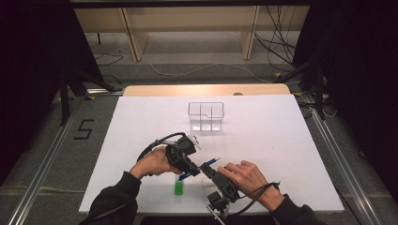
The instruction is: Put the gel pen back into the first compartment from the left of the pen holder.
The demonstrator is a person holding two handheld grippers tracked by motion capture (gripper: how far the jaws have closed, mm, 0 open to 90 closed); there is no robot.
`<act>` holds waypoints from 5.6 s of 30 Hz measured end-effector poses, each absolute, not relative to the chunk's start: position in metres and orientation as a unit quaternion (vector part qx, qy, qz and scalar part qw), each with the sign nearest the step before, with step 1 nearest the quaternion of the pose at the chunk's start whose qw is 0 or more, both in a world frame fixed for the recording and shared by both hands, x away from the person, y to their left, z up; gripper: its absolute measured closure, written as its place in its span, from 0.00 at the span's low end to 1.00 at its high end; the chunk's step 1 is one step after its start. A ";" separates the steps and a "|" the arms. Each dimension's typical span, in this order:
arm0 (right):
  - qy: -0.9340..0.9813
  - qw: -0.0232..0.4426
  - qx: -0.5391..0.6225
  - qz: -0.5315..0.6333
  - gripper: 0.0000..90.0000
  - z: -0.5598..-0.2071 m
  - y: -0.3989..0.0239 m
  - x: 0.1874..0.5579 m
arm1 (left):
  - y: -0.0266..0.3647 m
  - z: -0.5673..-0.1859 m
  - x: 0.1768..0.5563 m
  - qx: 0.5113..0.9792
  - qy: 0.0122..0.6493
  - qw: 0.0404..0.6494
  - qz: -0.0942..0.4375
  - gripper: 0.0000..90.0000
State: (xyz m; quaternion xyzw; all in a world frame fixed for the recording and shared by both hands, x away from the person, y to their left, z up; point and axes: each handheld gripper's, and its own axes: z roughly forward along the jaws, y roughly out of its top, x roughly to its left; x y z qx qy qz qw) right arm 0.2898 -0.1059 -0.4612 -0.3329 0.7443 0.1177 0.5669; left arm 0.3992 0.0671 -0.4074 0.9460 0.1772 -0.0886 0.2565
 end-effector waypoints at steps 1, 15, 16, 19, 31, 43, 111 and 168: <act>0.742 0.570 -0.333 0.117 0.76 -0.460 -0.106 0.290 | 0.068 -0.406 0.399 0.945 0.179 0.260 -0.089 0.88; 0.781 0.563 -0.199 0.183 0.48 -0.450 -0.125 0.299 | 0.085 -0.396 0.406 0.928 0.223 0.293 -0.054 0.88; 0.787 0.558 -0.184 0.188 0.46 -0.450 -0.125 0.300 | 0.086 -0.395 0.407 0.925 0.230 0.300 -0.050 0.88; 0.810 0.528 -0.129 0.219 0.44 -0.446 -0.127 0.302 | 0.088 -0.394 0.409 0.915 0.245 0.319 -0.033 0.88; 0.869 0.389 0.048 0.302 0.38 -0.438 -0.135 0.318 | 0.095 -0.389 0.414 0.877 0.290 0.382 0.036 0.88; 0.863 0.189 0.208 0.419 0.34 -0.425 -0.155 0.335 | 0.103 -0.383 0.419 0.820 0.337 0.453 0.095 0.88; 0.832 0.071 0.286 0.470 0.24 -0.435 -0.174 0.335 | 0.068 -0.385 0.536 0.719 0.435 0.503 0.205 0.87; 0.830 0.077 0.293 0.468 0.24 -0.433 -0.174 0.337 | 0.097 -0.369 0.470 0.787 0.457 0.400 0.106 0.17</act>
